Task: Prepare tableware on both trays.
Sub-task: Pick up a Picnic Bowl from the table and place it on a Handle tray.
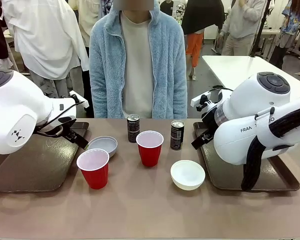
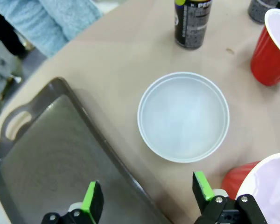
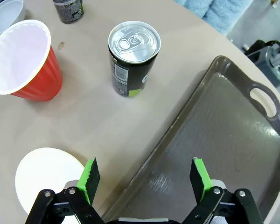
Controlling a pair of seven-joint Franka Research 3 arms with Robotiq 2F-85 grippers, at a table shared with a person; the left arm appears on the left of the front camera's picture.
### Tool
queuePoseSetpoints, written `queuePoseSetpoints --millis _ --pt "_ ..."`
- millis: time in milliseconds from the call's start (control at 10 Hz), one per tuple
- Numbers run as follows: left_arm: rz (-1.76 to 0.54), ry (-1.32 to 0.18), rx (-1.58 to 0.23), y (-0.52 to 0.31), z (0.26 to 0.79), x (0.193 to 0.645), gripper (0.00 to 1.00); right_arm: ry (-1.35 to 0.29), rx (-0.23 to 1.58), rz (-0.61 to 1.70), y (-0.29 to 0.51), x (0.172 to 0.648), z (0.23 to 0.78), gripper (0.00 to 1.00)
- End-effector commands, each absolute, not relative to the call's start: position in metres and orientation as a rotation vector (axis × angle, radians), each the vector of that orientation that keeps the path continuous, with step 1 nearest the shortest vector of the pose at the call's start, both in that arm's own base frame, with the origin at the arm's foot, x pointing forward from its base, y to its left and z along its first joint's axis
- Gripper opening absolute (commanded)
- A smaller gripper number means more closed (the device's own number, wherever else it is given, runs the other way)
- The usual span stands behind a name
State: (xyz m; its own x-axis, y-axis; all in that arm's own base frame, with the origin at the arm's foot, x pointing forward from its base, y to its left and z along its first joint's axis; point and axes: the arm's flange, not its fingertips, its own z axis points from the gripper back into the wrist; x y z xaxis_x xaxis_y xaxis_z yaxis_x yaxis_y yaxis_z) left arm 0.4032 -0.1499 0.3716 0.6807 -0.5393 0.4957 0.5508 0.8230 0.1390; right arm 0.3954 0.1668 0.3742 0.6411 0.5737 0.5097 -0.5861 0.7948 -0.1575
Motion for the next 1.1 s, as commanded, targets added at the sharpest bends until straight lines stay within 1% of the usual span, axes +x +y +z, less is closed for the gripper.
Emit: queuePoseSetpoints --millis 0,600,700,800,900,1000 --pt "-0.612 -0.549 -0.022 -0.15 0.372 0.403 1.0 -0.573 0.023 0.661 0.167 0.395 0.374 1.0" --pt "-0.612 -0.549 -0.022 -0.15 0.372 0.403 1.0 -0.573 0.023 0.661 0.167 0.395 0.374 1.0" --pt "-0.6 -0.596 0.014 -0.149 0.405 0.392 1.0 -0.587 0.054 0.679 0.173 0.386 0.395 1.0" --pt "-0.598 -0.607 0.049 -0.141 0.441 0.37 1.0 -0.559 0.039 0.677 0.171 0.365 0.416 1.0" --pt "-0.591 -0.559 0.046 -0.128 0.47 0.348 1.0 -0.474 0.016 0.641 0.158 0.34 0.432 1.0" --pt "-0.573 -0.531 0.022 -0.112 0.487 0.32 1.0 -0.45 0.012 0.624 0.139 0.306 0.444 1.0"
